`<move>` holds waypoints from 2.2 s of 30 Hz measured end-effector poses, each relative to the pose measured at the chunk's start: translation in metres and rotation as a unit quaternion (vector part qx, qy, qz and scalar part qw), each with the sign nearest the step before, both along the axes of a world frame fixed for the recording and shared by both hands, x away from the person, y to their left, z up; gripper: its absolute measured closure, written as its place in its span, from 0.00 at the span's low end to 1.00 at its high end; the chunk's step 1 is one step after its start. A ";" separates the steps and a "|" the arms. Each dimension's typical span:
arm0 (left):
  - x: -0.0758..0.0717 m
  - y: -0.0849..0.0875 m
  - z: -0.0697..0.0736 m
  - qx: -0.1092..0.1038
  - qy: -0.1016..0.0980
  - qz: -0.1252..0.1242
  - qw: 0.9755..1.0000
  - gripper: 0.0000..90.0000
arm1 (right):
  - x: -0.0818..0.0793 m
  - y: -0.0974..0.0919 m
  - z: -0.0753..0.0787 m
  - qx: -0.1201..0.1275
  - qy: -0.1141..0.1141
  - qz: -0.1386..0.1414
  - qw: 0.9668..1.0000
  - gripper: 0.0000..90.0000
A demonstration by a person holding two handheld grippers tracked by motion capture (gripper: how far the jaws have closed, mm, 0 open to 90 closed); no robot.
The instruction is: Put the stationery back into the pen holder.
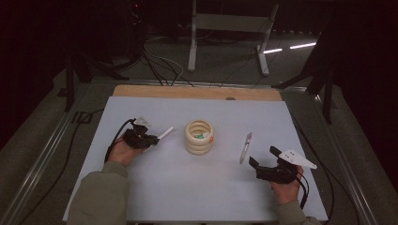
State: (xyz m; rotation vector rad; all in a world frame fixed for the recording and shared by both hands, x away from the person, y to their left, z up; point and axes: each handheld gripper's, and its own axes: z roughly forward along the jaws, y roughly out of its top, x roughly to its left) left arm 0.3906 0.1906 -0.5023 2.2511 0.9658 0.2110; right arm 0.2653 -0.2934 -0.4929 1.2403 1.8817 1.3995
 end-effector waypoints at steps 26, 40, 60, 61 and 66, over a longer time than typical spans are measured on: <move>-0.010 -0.008 0.021 -0.062 -0.041 -0.004 0.997 0.88 | 0.000 0.000 0.000 -0.001 0.000 0.000 1.000 0.01; -0.012 -0.013 0.031 -0.091 -0.051 0.001 0.995 0.88 | 0.000 0.000 0.000 -0.002 0.001 0.000 1.000 0.01; -0.010 -0.030 0.059 -0.155 -0.068 -0.017 0.985 0.88 | 0.000 0.001 0.000 -0.002 0.000 0.001 1.000 0.01; -0.010 -0.031 0.060 -0.157 -0.069 -0.019 0.985 0.88 | 0.000 0.001 0.000 -0.002 0.000 0.001 1.000 0.01; -0.009 -0.036 0.064 -0.169 -0.072 -0.022 0.983 0.88 | 0.000 0.001 0.000 -0.003 0.001 0.002 1.000 0.01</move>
